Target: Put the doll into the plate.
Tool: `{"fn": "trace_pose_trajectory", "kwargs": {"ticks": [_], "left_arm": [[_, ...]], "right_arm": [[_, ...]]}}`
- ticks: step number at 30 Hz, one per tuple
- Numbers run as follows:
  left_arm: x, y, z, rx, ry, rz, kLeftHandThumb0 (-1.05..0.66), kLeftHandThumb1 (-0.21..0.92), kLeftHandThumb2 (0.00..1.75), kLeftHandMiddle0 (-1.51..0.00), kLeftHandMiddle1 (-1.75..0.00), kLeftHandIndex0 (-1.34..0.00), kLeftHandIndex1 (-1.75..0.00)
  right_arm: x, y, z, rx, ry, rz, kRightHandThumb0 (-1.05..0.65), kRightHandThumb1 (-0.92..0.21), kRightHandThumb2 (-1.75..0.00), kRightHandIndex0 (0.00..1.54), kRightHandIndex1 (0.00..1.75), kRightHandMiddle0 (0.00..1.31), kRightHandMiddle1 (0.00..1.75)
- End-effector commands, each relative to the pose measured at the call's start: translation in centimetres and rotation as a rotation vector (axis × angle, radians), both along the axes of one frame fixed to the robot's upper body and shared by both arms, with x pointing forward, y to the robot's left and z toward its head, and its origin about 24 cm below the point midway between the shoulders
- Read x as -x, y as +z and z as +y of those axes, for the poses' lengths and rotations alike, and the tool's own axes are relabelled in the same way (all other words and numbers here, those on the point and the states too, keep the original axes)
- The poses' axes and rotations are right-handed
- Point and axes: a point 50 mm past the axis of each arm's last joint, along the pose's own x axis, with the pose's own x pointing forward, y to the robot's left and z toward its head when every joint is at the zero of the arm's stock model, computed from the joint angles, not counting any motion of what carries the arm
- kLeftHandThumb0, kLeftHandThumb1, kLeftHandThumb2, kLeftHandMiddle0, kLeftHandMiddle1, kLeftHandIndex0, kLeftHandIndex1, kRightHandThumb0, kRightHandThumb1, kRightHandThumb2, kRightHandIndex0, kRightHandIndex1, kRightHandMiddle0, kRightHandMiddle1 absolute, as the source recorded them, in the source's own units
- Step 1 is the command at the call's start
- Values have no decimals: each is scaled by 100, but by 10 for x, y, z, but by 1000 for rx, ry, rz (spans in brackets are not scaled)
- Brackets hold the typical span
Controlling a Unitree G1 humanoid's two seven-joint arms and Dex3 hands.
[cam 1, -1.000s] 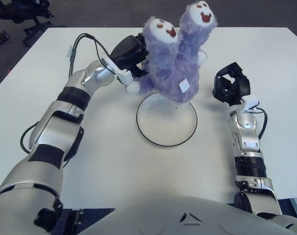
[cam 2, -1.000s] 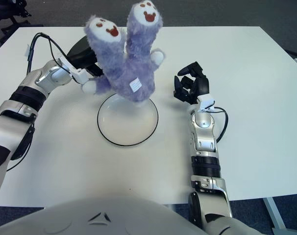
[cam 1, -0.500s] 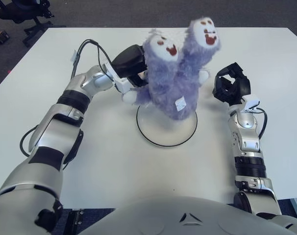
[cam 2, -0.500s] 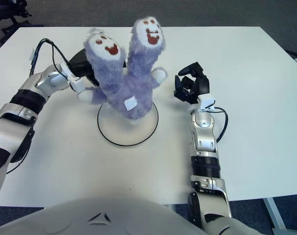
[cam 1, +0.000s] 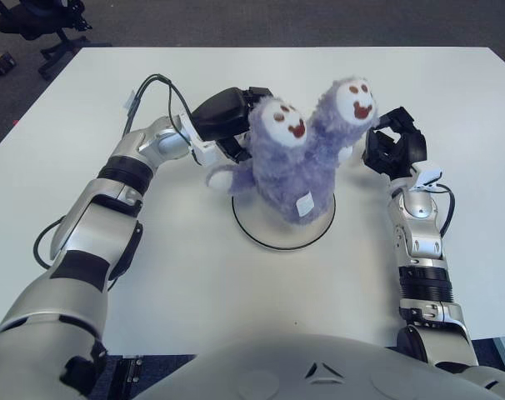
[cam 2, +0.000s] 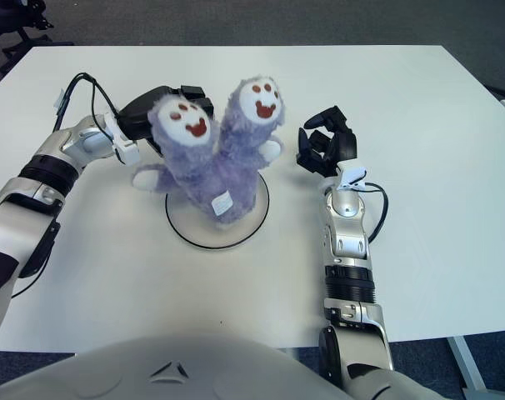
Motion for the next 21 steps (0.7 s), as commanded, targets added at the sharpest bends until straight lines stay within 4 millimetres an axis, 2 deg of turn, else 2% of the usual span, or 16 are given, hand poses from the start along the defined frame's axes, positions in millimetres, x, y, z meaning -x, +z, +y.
{"fn": "trace_pose_trajectory", "kwargs": {"ticks": [1,8,13,21], "left_arm": [[-1,4,0,-34,-15,-2,-6,79,42,-89,-175,-59,-175],[0,3,0,-72,-32,5,-7,80,40,-89,-175,-59,-175],[0,1,-1,-133,-61,0,-13,90,29,-81,-175,-52,-175],[0,1,-1,-137,-67,2,-14,92,28,-77,-175,-50,-175]], "right_arm": [[-2,5,-2,-7,-6,-15,-38,-65,-87,86,175,37,175],[-3,5,-2,-7,-7,-13,-38,-65,-87,86,175,37,175],[-3,5,-3,-8,-8,-10,-38,-65,-87,86,175,36,175],[-3,5,-3,-9,-9,-10,-38,-66,-87,86,175,36,175]]}}
